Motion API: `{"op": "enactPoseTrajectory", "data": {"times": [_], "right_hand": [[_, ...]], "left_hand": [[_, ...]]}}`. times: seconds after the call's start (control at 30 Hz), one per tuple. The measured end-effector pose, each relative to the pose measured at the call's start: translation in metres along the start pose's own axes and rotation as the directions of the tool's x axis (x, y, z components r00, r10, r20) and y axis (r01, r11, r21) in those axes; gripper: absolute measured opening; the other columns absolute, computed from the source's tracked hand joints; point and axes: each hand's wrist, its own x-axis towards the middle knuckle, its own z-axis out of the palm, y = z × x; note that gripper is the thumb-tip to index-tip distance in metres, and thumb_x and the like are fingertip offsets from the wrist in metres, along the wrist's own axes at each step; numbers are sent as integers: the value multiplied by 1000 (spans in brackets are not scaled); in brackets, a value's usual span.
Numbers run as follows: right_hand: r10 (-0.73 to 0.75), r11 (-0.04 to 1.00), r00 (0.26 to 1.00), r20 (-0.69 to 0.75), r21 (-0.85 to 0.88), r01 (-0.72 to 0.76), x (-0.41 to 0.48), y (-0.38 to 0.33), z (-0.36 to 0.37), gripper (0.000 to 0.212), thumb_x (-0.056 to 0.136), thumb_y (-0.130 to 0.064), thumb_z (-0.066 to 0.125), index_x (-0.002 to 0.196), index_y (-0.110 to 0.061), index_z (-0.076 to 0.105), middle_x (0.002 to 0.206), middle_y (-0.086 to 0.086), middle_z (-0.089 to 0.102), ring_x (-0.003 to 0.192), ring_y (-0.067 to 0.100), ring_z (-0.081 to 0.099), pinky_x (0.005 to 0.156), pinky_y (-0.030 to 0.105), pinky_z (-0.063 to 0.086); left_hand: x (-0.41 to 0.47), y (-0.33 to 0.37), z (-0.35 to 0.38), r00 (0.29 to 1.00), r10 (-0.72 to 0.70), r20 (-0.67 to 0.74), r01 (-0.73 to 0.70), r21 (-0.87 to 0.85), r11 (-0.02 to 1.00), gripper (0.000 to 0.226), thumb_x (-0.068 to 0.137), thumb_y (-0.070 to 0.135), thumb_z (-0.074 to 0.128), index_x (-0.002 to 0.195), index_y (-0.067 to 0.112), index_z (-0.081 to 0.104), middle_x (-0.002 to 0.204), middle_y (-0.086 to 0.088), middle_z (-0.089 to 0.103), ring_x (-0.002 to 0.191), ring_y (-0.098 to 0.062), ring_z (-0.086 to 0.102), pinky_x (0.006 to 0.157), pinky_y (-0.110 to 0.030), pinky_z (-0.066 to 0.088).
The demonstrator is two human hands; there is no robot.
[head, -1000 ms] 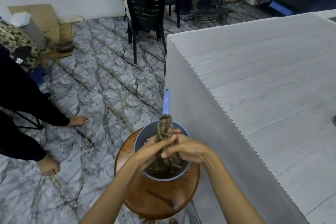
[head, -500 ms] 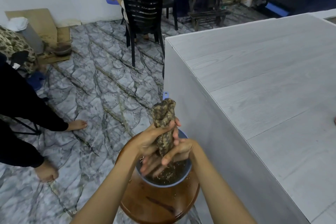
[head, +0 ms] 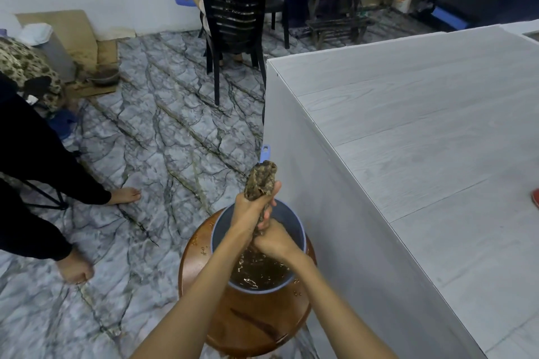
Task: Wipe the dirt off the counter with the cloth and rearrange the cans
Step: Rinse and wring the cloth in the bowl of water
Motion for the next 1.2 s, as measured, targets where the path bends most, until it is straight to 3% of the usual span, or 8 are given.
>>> {"op": "enactPoseTrajectory", "data": {"times": [0.13,0.5,0.67,0.77,0.87,1.0,1.07,1.2], "right_hand": [[20,1000,991,-134,15,-18,-8,8,16,22,90,-21,43,92,-11,62,95,13,69,87,28,64,80,38,53],[100,991,946,-309,-49,-121,-18,7,26,27,92,-20,43,93,-10,68,95,9,70,86,26,66,79,41,56],[-10,976,982,-188,-215,-31,-18,0,6,18,87,-18,53,91,-5,65,94,13,69,84,28,64,71,32,49],[-27,994,980,196,-101,48,-22,-8,-25,39,75,-22,72,111,-11,61,107,3,63,96,18,56,84,27,43],[-52,987,900,433,159,-20,-33,-11,-48,34,78,-29,71,110,-25,60,99,-18,63,93,1,55,90,21,41],[16,849,948,317,496,-180,-37,1,-41,39,90,-38,55,124,-18,57,130,0,57,118,15,51,104,33,36],[57,820,976,210,548,-166,-36,1,-28,35,89,-38,55,117,-18,59,129,5,58,117,19,53,104,35,36],[76,865,995,-67,500,-33,-36,-4,-14,37,80,-33,69,110,-26,48,104,-3,63,90,7,59,65,12,42]], "left_hand": [[-4,-8,2,988,-29,-154,31,13,999,44,70,37,76,45,10,51,27,2,37,20,-11,27,30,-14,22],[-4,-13,7,878,16,-479,10,53,999,38,80,14,63,45,12,50,38,-2,43,35,-16,35,43,-22,28],[-12,-3,2,970,-114,-215,75,-181,981,29,83,28,65,63,9,59,41,4,53,34,-6,45,36,-18,38],[-12,3,-10,987,-123,98,143,-225,964,29,91,36,48,96,13,65,99,2,68,94,-6,61,85,-26,45],[-13,7,-27,940,-159,302,246,-274,930,36,82,42,54,105,20,69,128,6,55,118,-8,45,88,-28,42],[-13,3,-43,867,-244,434,296,-56,954,43,75,41,60,114,24,66,131,1,54,122,-16,48,101,-38,40],[-14,0,-44,909,-205,364,224,-11,974,40,70,34,67,108,21,67,122,-3,62,111,-16,58,92,-34,46],[-13,-1,-50,994,53,91,-64,119,991,22,63,28,78,82,20,72,89,0,75,83,-14,71,71,-25,54]]}}
